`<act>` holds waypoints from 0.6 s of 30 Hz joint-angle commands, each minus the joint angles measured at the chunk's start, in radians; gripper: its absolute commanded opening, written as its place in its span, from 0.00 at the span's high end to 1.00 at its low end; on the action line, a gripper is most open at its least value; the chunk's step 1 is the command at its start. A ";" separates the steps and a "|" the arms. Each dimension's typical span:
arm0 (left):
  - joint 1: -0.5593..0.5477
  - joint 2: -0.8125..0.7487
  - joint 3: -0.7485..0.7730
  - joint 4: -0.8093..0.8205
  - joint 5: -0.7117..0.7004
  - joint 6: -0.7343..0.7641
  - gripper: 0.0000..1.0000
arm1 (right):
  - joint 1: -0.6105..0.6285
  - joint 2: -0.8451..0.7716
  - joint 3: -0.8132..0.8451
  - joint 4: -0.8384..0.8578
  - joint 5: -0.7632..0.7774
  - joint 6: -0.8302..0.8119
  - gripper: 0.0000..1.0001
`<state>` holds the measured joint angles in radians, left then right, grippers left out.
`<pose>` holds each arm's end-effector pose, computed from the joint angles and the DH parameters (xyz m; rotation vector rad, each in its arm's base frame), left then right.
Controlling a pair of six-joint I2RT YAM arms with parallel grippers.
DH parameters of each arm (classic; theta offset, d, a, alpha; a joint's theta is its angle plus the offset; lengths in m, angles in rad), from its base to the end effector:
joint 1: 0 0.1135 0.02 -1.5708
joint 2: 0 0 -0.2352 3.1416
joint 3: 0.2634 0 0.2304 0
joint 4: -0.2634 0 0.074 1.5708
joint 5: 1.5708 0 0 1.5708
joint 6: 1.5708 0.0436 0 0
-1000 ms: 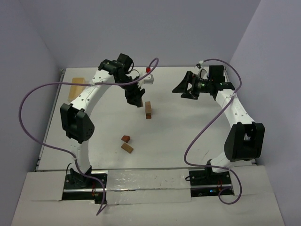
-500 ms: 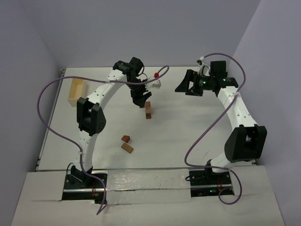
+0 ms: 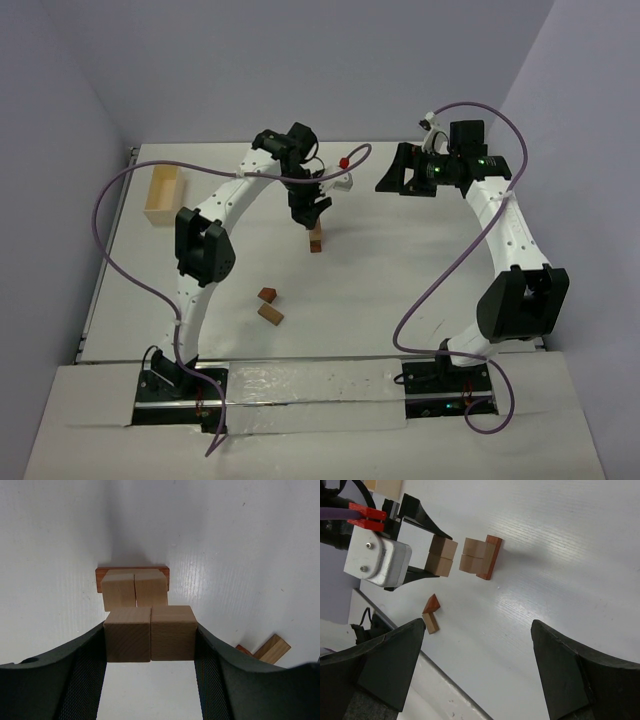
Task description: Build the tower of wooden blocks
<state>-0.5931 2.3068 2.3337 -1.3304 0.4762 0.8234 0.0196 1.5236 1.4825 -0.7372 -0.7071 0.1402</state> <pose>0.3441 -0.2560 0.2450 1.8628 2.0366 -0.6225 0.3093 0.0344 0.3240 -0.2119 2.2745 0.9059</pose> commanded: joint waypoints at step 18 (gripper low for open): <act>-0.008 0.048 0.060 0.004 -0.009 0.059 0.91 | -0.001 0.027 0.065 -0.025 -0.012 -0.024 0.06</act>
<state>-0.5934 2.3566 2.3581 -1.3315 0.4679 0.8576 0.0196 1.5442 1.4974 -0.7562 -0.7074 0.1322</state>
